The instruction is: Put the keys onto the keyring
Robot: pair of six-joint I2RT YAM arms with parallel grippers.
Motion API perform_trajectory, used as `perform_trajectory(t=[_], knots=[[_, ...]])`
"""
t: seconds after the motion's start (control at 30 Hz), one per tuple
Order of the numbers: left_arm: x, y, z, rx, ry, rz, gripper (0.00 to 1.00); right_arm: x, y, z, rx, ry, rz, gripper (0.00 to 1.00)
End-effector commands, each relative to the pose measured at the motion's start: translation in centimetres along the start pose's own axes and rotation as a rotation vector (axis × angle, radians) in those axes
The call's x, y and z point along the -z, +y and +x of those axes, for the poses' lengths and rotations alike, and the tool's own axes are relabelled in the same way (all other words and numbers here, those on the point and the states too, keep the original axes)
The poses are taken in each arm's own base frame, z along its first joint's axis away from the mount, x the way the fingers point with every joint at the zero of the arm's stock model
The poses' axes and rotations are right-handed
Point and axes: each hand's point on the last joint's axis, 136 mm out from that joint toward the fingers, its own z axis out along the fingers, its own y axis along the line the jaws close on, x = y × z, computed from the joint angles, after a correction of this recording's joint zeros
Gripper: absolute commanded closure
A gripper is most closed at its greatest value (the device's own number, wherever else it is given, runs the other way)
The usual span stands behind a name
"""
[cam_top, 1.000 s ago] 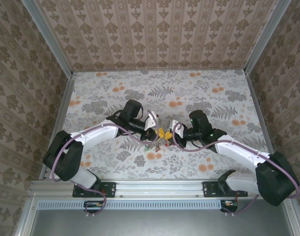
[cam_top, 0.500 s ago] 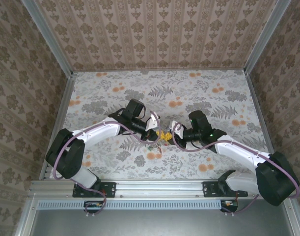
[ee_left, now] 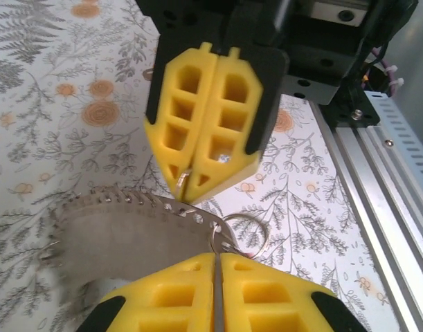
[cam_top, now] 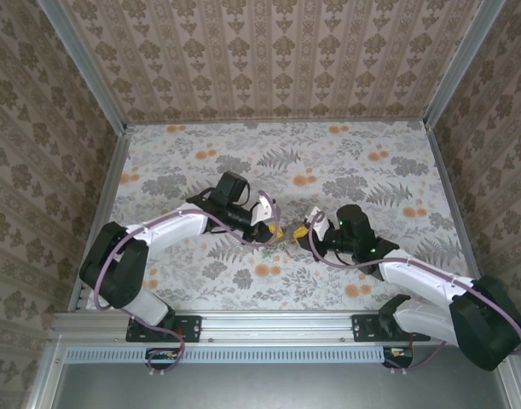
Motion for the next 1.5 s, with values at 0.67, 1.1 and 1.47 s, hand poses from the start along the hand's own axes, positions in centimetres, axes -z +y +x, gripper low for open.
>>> perform_trajectory(t=[0.67, 1.1, 1.47], knots=[[0.9, 0.0, -1.9, 0.068, -0.121, 0.029, 0.92, -0.9, 1.0, -3.8, 0.118, -0.191, -0.102, 1.00], [4.6, 0.9, -2.6, -0.001, -0.152, -0.061, 0.84, -1.5, 1.9, -4.5, 0.226, -0.184, -0.234, 1.00], [2.2, 1.0, -2.8, -0.041, -0.087, 0.021, 0.83, -1.1, 1.1, -4.0, 0.216, -0.171, -0.205, 1.00]])
